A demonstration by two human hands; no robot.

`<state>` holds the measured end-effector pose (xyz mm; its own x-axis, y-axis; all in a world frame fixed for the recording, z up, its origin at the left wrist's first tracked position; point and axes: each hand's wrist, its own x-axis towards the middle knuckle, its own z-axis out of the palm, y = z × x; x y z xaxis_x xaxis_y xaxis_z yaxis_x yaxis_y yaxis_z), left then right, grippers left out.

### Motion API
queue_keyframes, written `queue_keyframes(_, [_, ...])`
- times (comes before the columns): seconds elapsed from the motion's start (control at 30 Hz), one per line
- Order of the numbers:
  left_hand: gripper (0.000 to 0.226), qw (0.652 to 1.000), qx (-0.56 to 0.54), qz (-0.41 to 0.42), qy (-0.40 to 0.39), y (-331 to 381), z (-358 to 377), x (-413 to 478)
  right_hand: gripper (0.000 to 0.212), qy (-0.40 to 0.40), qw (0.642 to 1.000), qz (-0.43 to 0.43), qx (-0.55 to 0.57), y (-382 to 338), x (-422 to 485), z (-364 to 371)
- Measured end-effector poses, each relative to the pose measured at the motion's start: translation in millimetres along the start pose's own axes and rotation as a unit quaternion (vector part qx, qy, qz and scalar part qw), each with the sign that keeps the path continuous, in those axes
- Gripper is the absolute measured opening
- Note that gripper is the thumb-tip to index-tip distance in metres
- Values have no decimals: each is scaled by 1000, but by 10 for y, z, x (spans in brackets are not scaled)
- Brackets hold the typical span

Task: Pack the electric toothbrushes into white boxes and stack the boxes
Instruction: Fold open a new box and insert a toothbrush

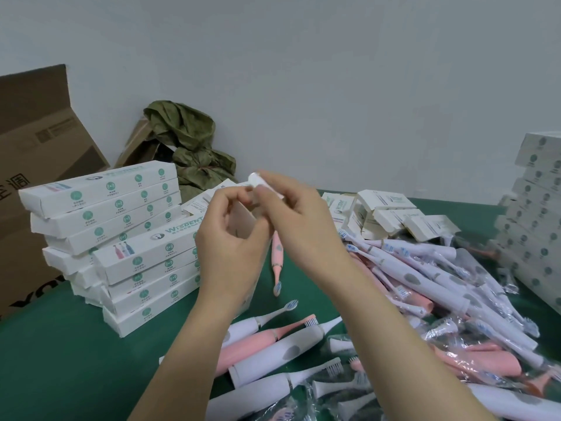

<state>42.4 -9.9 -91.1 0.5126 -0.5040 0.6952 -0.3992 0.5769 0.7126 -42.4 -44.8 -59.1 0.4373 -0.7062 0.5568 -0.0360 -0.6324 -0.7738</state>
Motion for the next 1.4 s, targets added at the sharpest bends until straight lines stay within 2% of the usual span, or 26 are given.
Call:
queue_keyframes(0.03, [21, 1000, -3, -5, -15, -9, -8, -4, 23, -13, 1000, -3, -27, 3, -10, 5])
queue_keyframes(0.07, [30, 999, -6, -16, -32, -27, -11, -8, 27, -19, 999, -1, -44, 14, -8, 0])
queue_keyframes(0.17, [78, 995, 41, -65, -57, -133, 21, -34, 38, 2, 1000, 22, -21, 86, 36, -44])
queue_keyframes(0.2, [86, 992, 80, -85, -49, -170, 26, -38, 38, 15, 999, 31, -8, 110, 48, -56])
queue_keyframes(0.23, [85, 986, 122, -107, -39, -200, 23, -30, 37, 31, 999, 39, 1, 138, 60, -68])
queue_keyframes(0.3, [68, 972, 188, -135, -49, -259, -11, -6, 34, 62, 996, 53, 27, 203, 81, -84])
queue_keyframes(0.37, [54, 962, 231, -120, -84, -299, -32, -5, 31, 96, 990, 77, 63, 259, 104, -101])
queue_keyframes(0.5, [42, 962, 248, -74, -88, -286, -11, -35, 25, 146, 968, 145, 139, 322, 131, -112])
queue_keyframes(0.73, [35, 958, 269, -41, -94, -329, -13, -44, 29, 182, 976, 101, 72, 358, 85, -69])
queue_keyframes(0.9, [39, 954, 284, -39, -92, -354, -38, -17, 30, 167, 983, 66, 28, 337, 55, 24])
queue_keyframes(1.03, [41, 953, 286, -38, -93, -374, -47, -16, 33, 154, 985, 6, -71, 384, 24, 78])
queue_keyframes(1.23, [45, 958, 265, -47, -99, -381, -30, -12, 42, 83, 981, -40, -173, 493, 23, 72])
queue_keyframes(1.33, [59, 945, 280, -77, -153, -440, 31, -39, 37, 101, 980, -27, -172, 531, 39, -13])
queue_keyframes(1.4, [72, 941, 272, -60, -191, -442, 65, -78, 32, 144, 982, 11, -122, 522, 39, -83])
